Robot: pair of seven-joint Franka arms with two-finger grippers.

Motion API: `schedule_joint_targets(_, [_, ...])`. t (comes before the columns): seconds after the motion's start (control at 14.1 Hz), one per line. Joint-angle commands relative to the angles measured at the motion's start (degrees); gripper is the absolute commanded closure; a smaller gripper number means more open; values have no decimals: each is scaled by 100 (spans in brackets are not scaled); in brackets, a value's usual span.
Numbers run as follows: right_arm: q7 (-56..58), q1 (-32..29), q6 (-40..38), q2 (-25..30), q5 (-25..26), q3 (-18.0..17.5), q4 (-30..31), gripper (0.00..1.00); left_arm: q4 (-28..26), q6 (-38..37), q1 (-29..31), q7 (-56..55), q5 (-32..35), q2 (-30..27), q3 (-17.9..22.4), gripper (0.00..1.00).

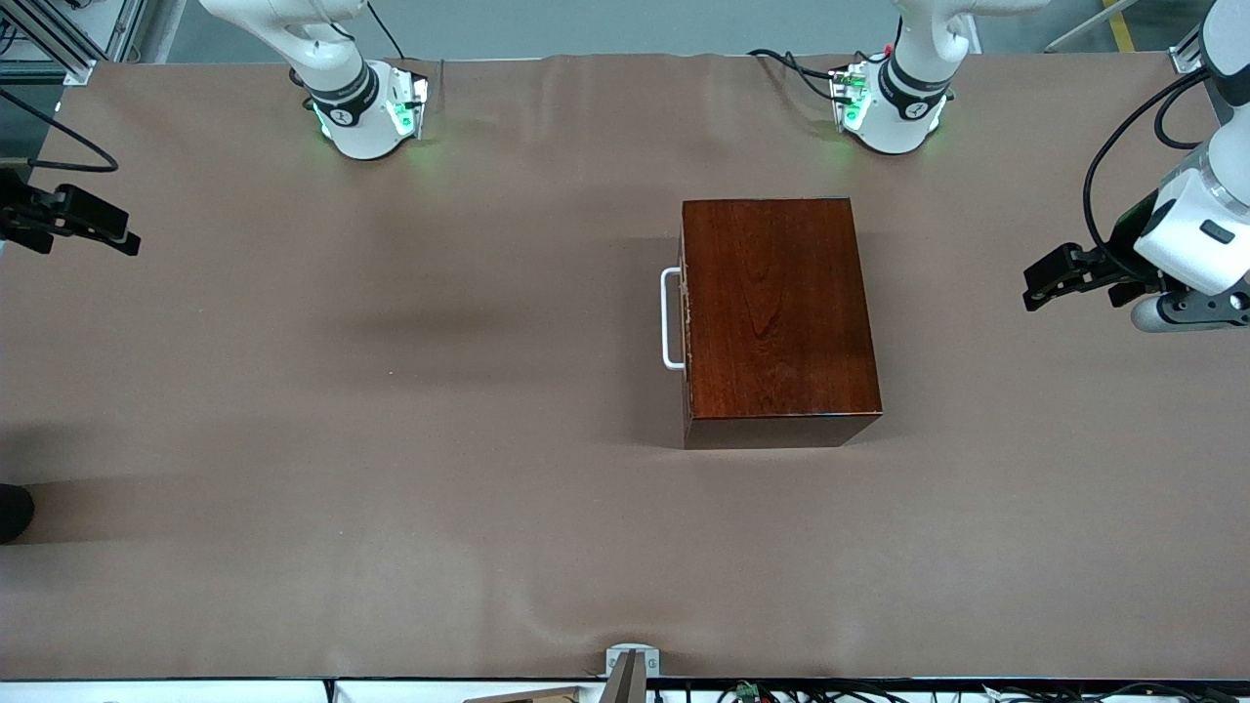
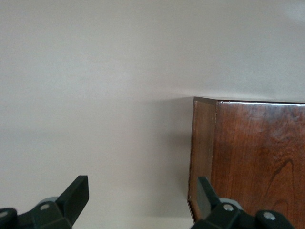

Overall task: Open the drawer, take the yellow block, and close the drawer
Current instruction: 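Move the left gripper to the white drawer handle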

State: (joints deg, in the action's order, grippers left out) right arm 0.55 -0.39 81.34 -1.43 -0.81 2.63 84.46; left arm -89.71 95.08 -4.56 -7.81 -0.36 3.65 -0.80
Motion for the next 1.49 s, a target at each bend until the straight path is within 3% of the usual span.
schedule_joint_targets(0.0, [50, -119, -65, -32, -15, -79, -97, 0, -46, 45, 16, 8, -8, -92, -25, 0])
schedule_joint_targets(0.92, [50, -128, -48, -32, -7, -79, -106, 0, -20, -227, -150, 9, -96, -57, -43, 0])
schedule_joint_targets(1.14, [41, -119, -39, -32, 2, -79, -106, 0, 94, -192, -536, -245, -323, 92, -376, 0])
schedule_joint_targets(1.42, [41, -128, -39, -32, 2, -79, -106, 0, 779, -201, -1054, -1266, -430, 644, -903, 0])
